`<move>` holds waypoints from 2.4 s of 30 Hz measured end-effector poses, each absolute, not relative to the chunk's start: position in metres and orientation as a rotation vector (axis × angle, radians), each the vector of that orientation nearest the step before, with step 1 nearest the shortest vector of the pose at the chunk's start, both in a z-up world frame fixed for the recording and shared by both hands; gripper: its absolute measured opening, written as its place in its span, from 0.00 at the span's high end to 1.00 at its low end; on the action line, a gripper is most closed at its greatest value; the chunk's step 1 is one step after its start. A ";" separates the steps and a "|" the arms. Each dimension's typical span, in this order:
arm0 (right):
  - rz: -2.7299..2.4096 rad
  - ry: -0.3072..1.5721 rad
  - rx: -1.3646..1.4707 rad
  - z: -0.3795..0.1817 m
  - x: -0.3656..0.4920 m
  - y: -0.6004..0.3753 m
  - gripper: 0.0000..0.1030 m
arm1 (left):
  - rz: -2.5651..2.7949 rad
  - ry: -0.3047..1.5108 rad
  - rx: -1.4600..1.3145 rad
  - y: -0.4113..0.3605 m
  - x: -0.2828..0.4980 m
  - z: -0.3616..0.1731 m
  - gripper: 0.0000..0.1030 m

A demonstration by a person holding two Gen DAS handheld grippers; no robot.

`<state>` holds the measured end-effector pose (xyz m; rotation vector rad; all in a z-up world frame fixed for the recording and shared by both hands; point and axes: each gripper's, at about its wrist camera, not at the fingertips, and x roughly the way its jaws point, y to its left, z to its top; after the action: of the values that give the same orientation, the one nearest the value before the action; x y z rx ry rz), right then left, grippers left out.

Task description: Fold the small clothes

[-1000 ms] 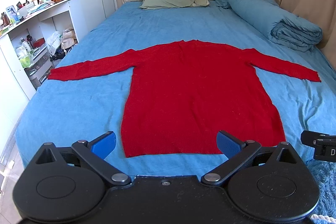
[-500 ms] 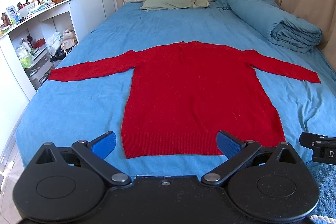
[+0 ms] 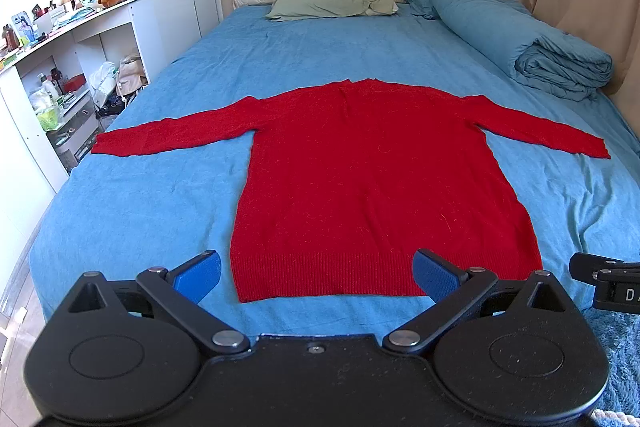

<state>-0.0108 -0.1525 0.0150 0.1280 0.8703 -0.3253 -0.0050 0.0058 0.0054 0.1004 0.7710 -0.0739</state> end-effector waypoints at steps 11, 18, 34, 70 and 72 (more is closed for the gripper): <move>-0.326 0.869 0.125 0.014 -0.011 -0.151 0.00 | -0.077 0.766 0.101 0.004 -0.005 0.008 0.00; -0.321 0.867 0.121 0.014 -0.011 -0.147 0.00 | -0.077 0.764 0.098 0.005 -0.007 0.008 0.00; -0.317 0.867 0.122 0.016 -0.011 -0.148 0.00 | -0.076 0.761 0.095 0.006 -0.007 0.010 0.00; -0.576 0.693 0.199 0.035 0.068 -0.337 0.00 | -0.381 0.677 0.054 -0.118 0.210 0.048 0.00; -0.613 0.671 0.211 0.024 0.084 -0.373 0.00 | -0.404 0.703 0.052 -0.134 0.238 0.036 0.00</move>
<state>0.0839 -0.3734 0.0235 0.2111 0.6713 -0.6128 0.2382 -0.1336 0.0355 0.0522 0.7032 -0.4037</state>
